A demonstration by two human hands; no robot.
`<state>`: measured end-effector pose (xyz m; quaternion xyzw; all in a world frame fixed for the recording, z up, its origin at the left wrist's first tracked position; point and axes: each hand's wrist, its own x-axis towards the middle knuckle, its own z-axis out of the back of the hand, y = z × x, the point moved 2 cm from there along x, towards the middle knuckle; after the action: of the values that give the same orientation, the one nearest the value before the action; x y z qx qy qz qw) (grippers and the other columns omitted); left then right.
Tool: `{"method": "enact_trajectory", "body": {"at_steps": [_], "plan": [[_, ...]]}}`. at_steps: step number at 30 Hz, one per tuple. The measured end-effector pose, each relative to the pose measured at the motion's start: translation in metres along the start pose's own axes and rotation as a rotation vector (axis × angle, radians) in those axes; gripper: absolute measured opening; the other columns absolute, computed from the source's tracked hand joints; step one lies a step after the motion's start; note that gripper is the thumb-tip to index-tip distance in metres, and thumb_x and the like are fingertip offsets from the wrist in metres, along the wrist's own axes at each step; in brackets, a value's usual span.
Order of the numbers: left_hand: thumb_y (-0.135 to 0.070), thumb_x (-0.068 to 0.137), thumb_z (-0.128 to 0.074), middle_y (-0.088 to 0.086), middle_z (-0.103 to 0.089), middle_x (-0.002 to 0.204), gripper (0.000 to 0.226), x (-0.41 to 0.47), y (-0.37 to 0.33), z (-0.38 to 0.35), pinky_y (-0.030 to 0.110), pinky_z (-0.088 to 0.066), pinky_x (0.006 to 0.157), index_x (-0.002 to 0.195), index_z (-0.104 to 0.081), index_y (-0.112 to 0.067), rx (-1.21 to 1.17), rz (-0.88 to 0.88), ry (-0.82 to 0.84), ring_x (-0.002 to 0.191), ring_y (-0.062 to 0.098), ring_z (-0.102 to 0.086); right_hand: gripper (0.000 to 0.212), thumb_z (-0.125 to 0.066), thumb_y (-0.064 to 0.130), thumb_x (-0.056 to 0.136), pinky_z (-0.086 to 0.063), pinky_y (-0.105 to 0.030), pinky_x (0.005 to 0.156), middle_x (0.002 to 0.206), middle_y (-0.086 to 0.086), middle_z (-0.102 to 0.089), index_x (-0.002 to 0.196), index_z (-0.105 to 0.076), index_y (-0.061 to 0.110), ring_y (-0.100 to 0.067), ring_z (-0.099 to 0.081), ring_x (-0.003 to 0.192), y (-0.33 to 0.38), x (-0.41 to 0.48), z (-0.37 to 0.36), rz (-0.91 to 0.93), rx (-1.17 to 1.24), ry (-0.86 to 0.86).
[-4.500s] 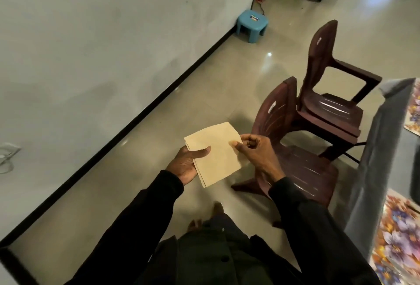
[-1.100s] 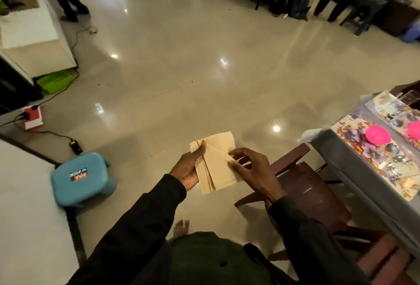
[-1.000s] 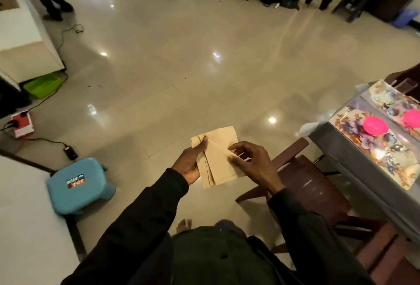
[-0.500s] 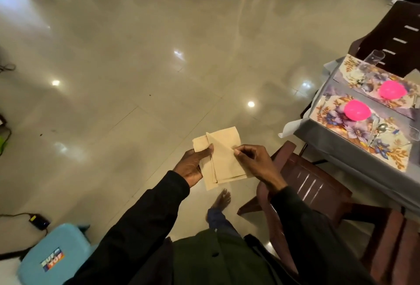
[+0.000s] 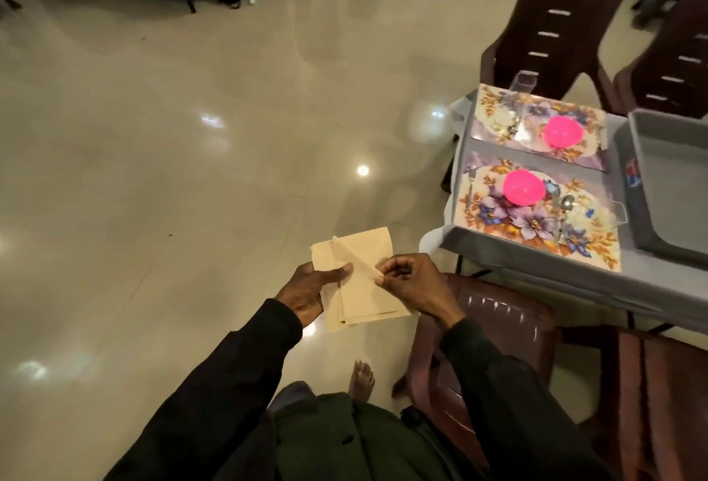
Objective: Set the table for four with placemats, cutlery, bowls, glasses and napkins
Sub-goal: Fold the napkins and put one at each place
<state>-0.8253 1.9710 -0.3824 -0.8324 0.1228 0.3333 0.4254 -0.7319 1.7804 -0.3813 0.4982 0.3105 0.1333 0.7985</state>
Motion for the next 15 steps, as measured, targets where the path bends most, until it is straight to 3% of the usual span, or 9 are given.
{"method": "enact_trajectory", "body": {"at_steps": [6,12,15], "plan": [[-0.002,0.088,-0.07,0.02,-0.067,0.13,0.047,0.065,-0.037,-0.037,0.051,-0.058,0.093,0.134,-0.06,-0.003,0.078,0.095,0.14,0.116,0.037,-0.066,0.012,-0.081,0.021,0.086,-0.055,-0.023,0.078,0.095,0.001,-0.076,0.093,-0.078,0.012,-0.013,-0.071,0.088,0.003,0.028,0.037,-0.07,0.053,-0.178],[-0.002,0.091,-0.068,0.019,-0.066,0.133,0.046,0.132,-0.086,-0.073,0.05,-0.056,0.097,0.136,-0.058,-0.003,0.142,0.239,0.323,0.121,0.036,-0.064,0.006,-0.08,0.013,0.086,-0.055,-0.026,0.08,0.091,-0.002,-0.075,0.086,-0.075,0.016,-0.015,-0.069,0.085,0.017,0.063,0.068,-0.143,0.118,-0.411],[-0.001,0.095,-0.064,0.016,-0.071,0.125,0.038,0.159,-0.117,-0.092,0.047,-0.061,0.088,0.132,-0.061,-0.005,0.185,0.272,0.396,0.11,0.031,-0.071,0.007,-0.081,0.01,0.085,-0.056,-0.028,0.081,0.088,-0.004,-0.075,0.085,-0.075,0.013,-0.015,-0.069,0.083,0.027,0.08,0.08,-0.178,0.171,-0.539]]}}
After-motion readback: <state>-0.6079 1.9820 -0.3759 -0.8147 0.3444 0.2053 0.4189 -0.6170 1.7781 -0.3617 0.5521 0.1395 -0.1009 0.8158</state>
